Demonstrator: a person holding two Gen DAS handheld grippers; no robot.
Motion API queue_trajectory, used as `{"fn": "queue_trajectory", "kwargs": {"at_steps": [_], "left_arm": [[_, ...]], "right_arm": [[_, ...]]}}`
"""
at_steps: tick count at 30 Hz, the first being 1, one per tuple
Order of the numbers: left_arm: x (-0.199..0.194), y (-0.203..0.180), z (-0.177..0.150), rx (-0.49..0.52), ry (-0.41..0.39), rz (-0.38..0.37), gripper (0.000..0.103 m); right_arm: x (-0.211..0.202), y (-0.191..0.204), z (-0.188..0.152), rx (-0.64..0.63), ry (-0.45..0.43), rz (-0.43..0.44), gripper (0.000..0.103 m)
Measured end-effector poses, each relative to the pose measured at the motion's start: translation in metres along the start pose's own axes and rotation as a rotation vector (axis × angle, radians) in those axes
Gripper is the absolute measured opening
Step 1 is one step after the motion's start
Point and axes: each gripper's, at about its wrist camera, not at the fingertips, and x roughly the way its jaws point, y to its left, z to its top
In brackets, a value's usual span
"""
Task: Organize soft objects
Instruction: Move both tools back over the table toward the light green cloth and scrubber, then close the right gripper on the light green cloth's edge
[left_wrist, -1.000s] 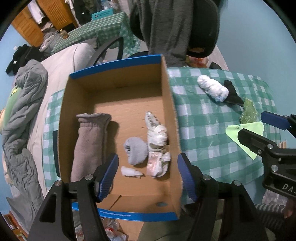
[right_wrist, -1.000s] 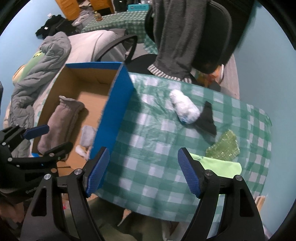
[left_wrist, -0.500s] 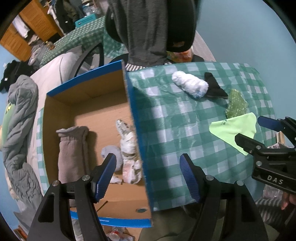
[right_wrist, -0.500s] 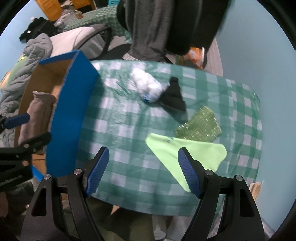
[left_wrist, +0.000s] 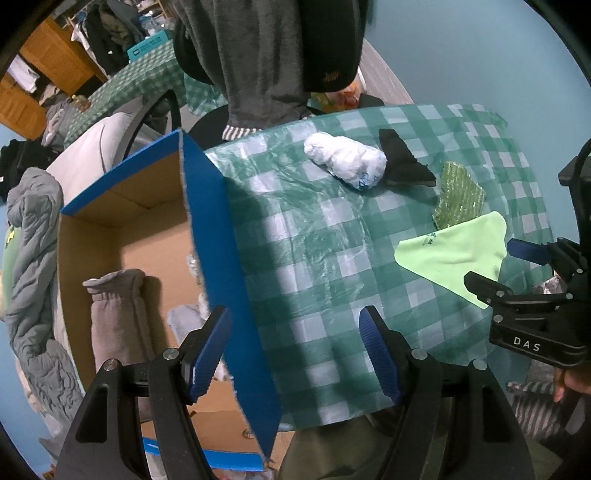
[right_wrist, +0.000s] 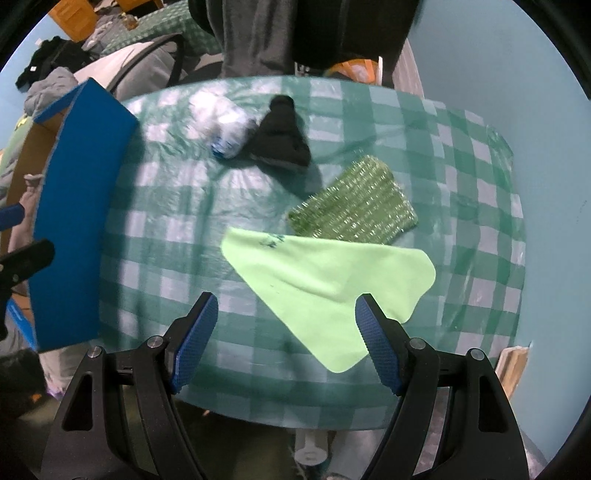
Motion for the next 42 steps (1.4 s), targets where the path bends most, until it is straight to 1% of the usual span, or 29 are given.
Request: {"fn": "queue_trajectory", "kwargs": {"at_steps": [15, 25, 26, 30, 34, 37, 39, 41, 42], "left_arm": [[0.037, -0.023, 0.008, 0.009, 0.049, 0.005, 0.073], [0.053, -0.027, 0.006, 0.005, 0.083, 0.011, 0.073], [0.054, -0.026, 0.006, 0.005, 0.085, 0.011, 0.073], [0.056, -0.025, 0.006, 0.001, 0.088, 0.006, 0.073], [0.056, -0.025, 0.006, 0.002, 0.093, 0.003, 0.073], [0.056, -0.026, 0.006, 0.007, 0.094, 0.001, 0.073], [0.056, -0.025, 0.006, 0.009, 0.094, 0.0, 0.073], [0.056, -0.025, 0.007, 0.01, 0.094, -0.002, 0.073], [0.056, -0.025, 0.007, 0.01, 0.095, -0.002, 0.073]], "right_arm": [[0.047, -0.027, -0.015, -0.016, 0.056, -0.01, 0.077], [0.067, -0.031, -0.018, -0.052, 0.051, -0.02, 0.078], [0.067, -0.03, -0.019, -0.062, 0.042, -0.029, 0.079], [0.071, -0.022, -0.023, -0.106, 0.024, -0.077, 0.079], [0.072, -0.021, -0.029, -0.101, 0.009, -0.081, 0.079], [0.07, -0.018, -0.032, -0.101, 0.007, -0.079, 0.075], [0.063, -0.015, -0.037, -0.111, 0.006, -0.08, 0.066], [0.062, -0.008, -0.036, -0.121, 0.006, -0.081, 0.053], [0.062, -0.007, -0.037, -0.122, 0.006, -0.081, 0.049]]}}
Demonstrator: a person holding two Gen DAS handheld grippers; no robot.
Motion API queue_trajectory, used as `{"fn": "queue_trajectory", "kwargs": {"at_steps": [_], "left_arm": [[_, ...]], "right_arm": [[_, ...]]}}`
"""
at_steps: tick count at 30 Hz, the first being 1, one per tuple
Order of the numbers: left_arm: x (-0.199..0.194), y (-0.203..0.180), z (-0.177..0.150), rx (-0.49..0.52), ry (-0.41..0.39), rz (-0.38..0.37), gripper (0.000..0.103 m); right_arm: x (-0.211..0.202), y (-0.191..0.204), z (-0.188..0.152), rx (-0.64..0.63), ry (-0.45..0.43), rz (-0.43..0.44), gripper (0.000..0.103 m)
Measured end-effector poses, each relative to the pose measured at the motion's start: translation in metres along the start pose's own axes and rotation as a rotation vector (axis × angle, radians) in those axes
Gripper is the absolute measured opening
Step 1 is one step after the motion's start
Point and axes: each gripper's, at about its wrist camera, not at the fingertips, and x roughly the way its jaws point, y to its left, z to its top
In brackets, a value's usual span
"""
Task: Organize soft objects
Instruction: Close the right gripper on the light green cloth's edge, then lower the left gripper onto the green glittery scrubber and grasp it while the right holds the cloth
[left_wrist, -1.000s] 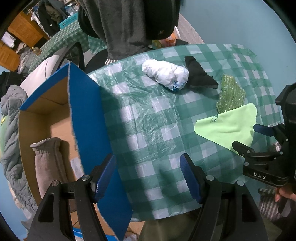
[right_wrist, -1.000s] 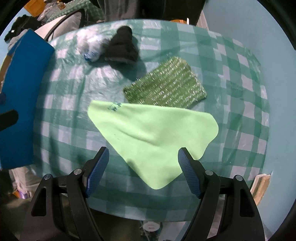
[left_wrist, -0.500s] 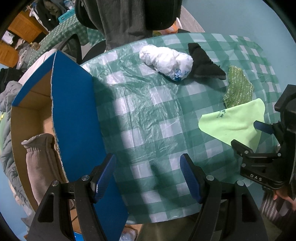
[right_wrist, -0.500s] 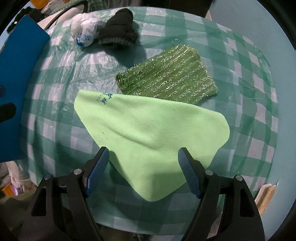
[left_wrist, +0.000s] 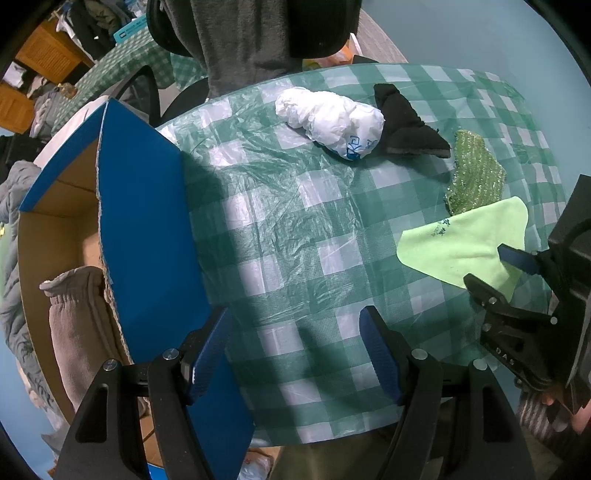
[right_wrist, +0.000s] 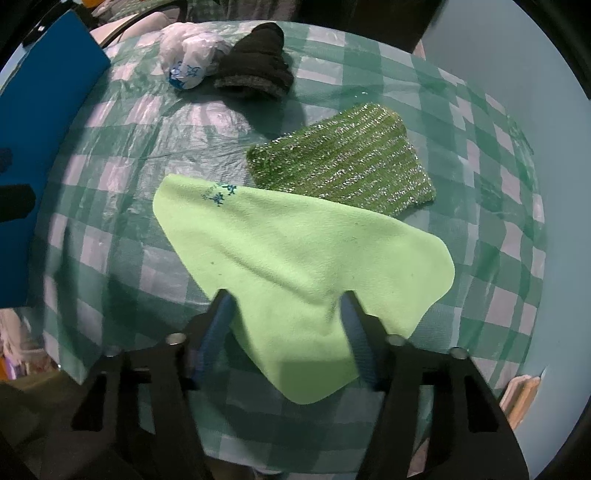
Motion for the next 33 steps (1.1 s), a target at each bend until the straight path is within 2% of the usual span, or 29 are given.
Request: {"fn": "queue_trajectory", "kwargs": {"at_steps": [1, 3, 6, 20, 24, 33], "left_arm": [[0.0, 0.0, 0.0, 0.0, 0.001, 0.0, 0.073], [0.0, 0.0, 0.0, 0.001, 0.0, -0.001, 0.073], [0.0, -0.001, 0.001, 0.005, 0.002, -0.003, 0.073], [-0.001, -0.028, 0.008, 0.055, -0.005, -0.02, 0.077], [-0.003, -0.046, 0.015, 0.077, -0.009, -0.03, 0.077], [-0.004, -0.094, 0.038, 0.141, -0.023, -0.043, 0.078]], "right_arm": [[-0.002, 0.001, -0.001, -0.001, 0.001, -0.001, 0.04], [-0.005, 0.001, 0.0, -0.002, 0.003, -0.005, 0.012], [-0.01, -0.004, -0.002, 0.008, 0.007, 0.004, 0.006], [-0.044, -0.055, -0.02, 0.161, -0.047, 0.008, 0.006], [-0.05, -0.073, -0.024, 0.197, -0.051, 0.032, 0.006], [-0.047, -0.122, -0.042, 0.318, -0.05, -0.009, 0.006]]}}
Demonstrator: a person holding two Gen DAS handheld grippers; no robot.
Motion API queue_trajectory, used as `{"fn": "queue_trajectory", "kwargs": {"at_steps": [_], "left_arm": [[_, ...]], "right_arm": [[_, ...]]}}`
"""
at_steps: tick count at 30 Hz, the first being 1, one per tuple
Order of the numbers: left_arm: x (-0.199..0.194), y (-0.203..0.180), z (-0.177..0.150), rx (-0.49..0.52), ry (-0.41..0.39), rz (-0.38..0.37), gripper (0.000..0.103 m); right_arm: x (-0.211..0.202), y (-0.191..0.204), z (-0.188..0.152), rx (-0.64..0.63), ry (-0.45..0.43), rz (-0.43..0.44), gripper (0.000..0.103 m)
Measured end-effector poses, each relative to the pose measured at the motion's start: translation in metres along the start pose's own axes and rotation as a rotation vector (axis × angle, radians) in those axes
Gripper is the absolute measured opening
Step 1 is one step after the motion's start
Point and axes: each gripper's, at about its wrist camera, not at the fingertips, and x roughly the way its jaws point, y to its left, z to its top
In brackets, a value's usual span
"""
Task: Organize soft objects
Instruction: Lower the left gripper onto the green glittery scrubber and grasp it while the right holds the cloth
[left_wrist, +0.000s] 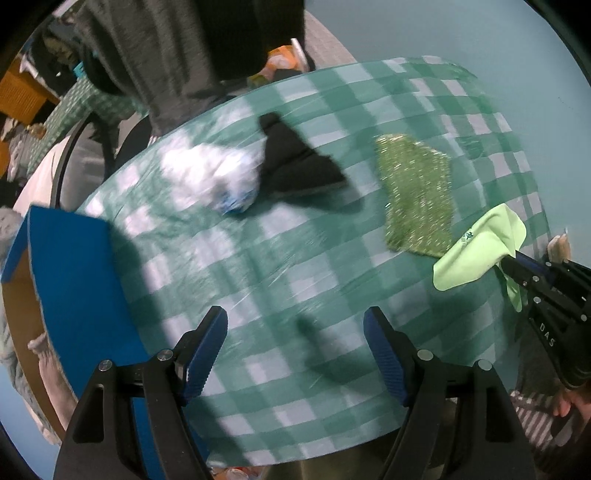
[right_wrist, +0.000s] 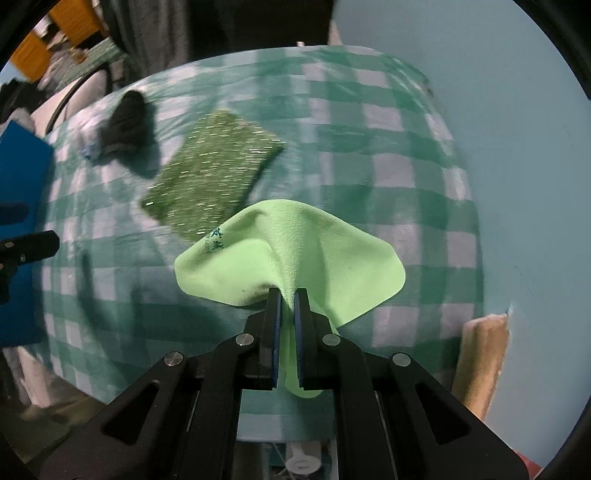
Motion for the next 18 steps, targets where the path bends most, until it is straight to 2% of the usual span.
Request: {"fn": "queue_trajectory", "kwargs": {"at_steps": [6, 10, 14, 18], "left_arm": [[0.003, -0.02, 0.022, 0.001, -0.005, -0.039, 0.078], [0.004, -0.03, 0.035, -0.023, -0.015, -0.079, 0.082], [0.015, -0.038, 0.051, -0.051, 0.002, -0.126, 0.082], [0.025, -0.045, 0.06, -0.051, 0.009, -0.141, 0.082]], "right_arm": [[0.003, -0.019, 0.003, 0.036, -0.028, -0.021, 0.006], [0.003, -0.032, 0.006, 0.065, -0.04, -0.029, 0.006], [0.004, -0.035, 0.008, 0.09, -0.036, -0.027, 0.006], [0.005, -0.044, 0.01, 0.104, -0.037, -0.026, 0.006]]}}
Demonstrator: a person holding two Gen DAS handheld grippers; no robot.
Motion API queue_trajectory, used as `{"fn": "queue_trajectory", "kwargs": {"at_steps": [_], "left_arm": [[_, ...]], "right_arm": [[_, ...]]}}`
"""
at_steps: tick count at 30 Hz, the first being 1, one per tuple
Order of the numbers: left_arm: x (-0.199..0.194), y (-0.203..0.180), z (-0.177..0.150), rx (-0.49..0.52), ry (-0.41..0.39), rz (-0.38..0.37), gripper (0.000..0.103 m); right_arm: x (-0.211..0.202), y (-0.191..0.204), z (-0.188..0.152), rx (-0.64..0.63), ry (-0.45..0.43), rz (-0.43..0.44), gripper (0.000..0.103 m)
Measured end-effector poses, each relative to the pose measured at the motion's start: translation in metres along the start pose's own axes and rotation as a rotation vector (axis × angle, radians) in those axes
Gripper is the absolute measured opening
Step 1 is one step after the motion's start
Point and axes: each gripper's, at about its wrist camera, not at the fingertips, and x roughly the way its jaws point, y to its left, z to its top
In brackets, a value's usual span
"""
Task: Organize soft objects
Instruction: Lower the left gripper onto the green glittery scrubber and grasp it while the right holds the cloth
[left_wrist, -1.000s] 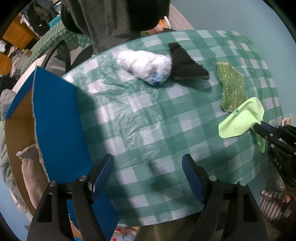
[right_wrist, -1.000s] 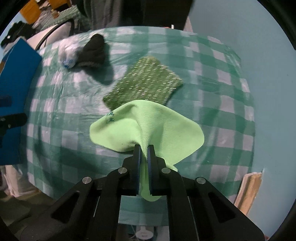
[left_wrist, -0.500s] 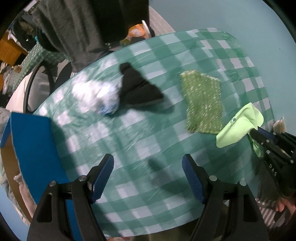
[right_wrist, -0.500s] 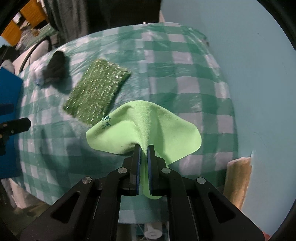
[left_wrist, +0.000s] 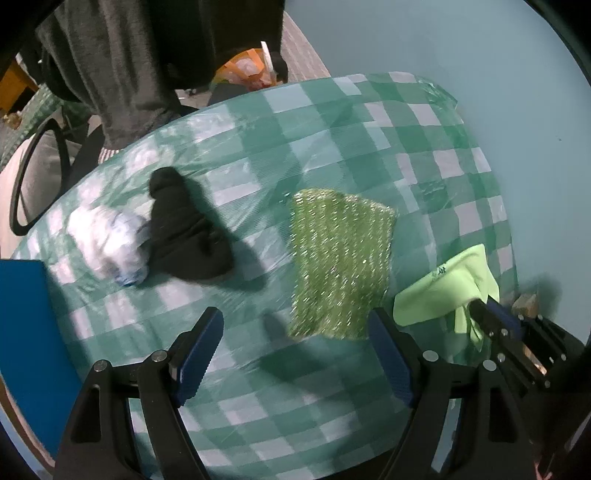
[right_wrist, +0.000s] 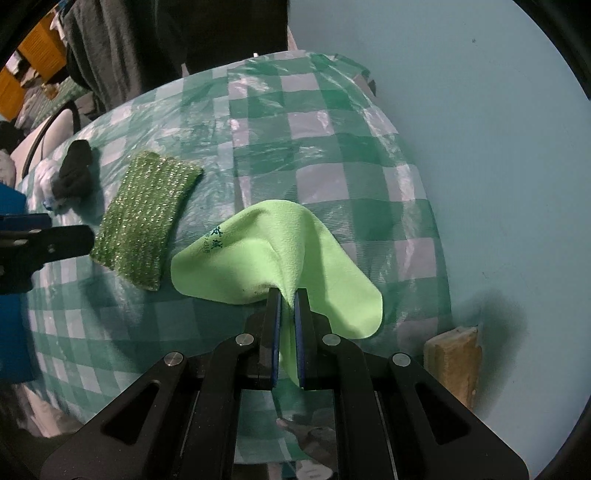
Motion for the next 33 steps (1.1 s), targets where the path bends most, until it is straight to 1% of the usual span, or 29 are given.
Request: {"fn": "queue_trajectory", "kwargs": {"at_steps": [4, 5, 8, 14, 22, 25, 32, 33], "left_arm": [[0.01, -0.006, 0.007, 0.013, 0.009, -0.006, 0.082], [0.013, -0.006, 0.009, 0.015, 0.011, -0.004, 0.082], [0.019, -0.01, 0.013, 0.017, 0.022, -0.003, 0.082], [0.031, -0.02, 0.015, 0.025, 0.048, 0.011, 0.082], [0.047, -0.024, 0.016, 0.036, 0.086, 0.024, 0.082], [0.049, -0.023, 0.017, 0.045, 0.077, 0.041, 0.085], [0.047, -0.031, 0.009, 0.054, 0.068, 0.04, 0.086], [0.046, -0.031, 0.007, 0.056, 0.065, 0.043, 0.084]], "right_arm": [[0.0, -0.002, -0.001, 0.013, -0.002, -0.007, 0.006], [-0.006, -0.006, -0.004, 0.014, -0.003, -0.009, 0.006], [-0.004, -0.001, 0.0, 0.016, 0.001, -0.015, 0.006], [-0.003, 0.003, -0.001, 0.013, 0.005, -0.016, 0.006], [-0.003, 0.002, -0.001, 0.009, 0.014, -0.01, 0.006], [-0.002, 0.002, -0.002, 0.007, 0.015, -0.009, 0.006], [0.0, 0.003, 0.0, 0.005, 0.017, -0.009, 0.006], [0.0, 0.004, 0.0, 0.005, 0.016, -0.008, 0.006]]}}
